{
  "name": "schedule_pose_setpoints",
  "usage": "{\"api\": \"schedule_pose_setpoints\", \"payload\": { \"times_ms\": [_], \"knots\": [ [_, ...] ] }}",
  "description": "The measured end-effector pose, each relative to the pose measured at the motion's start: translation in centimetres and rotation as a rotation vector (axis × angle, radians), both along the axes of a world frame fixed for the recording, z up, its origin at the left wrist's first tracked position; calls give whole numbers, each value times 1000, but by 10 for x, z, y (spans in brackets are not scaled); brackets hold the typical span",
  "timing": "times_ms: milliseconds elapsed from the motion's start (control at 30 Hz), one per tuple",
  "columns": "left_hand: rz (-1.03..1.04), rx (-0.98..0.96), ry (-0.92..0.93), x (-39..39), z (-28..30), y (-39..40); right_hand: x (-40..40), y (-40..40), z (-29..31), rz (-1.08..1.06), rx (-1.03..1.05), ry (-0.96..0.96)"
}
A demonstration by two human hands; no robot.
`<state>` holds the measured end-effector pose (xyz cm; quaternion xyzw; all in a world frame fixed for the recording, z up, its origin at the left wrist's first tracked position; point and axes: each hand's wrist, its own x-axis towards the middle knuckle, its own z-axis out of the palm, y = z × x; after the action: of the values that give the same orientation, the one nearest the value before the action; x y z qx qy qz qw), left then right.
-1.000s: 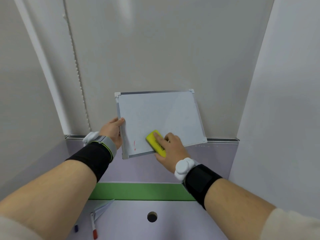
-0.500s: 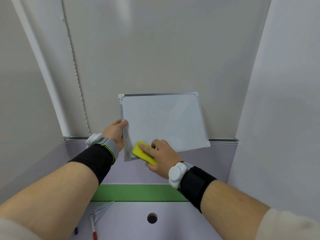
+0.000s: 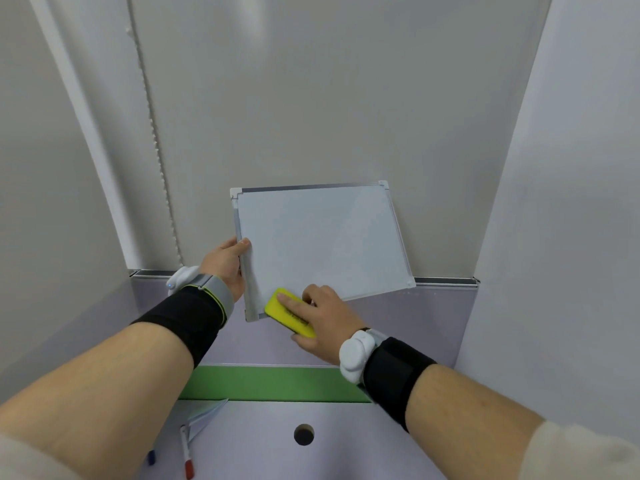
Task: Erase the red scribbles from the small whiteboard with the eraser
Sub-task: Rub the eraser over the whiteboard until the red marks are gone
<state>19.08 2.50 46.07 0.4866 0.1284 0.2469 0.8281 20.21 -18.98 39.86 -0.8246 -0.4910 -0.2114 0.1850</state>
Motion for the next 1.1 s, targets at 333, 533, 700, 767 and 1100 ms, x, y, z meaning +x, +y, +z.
{"api": "schedule_pose_setpoints", "payload": {
  "times_ms": [333,533,700,767,1100],
  "knots": [
    [-23,7,30,-1,-2,-3,9,-10,-12,-55,32,-7],
    [-17,-14,37,-10,-3,17,53,-76,-4,-401,255,109],
    [24,-64,15,-12,-2,19,70,-123,-12,-662,328,245],
    [12,-52,23,-8,-1,13,63,-114,-15,-629,302,267],
    [15,13,6,-12,0,16,58,-106,-19,-518,278,240]
  ]
}}
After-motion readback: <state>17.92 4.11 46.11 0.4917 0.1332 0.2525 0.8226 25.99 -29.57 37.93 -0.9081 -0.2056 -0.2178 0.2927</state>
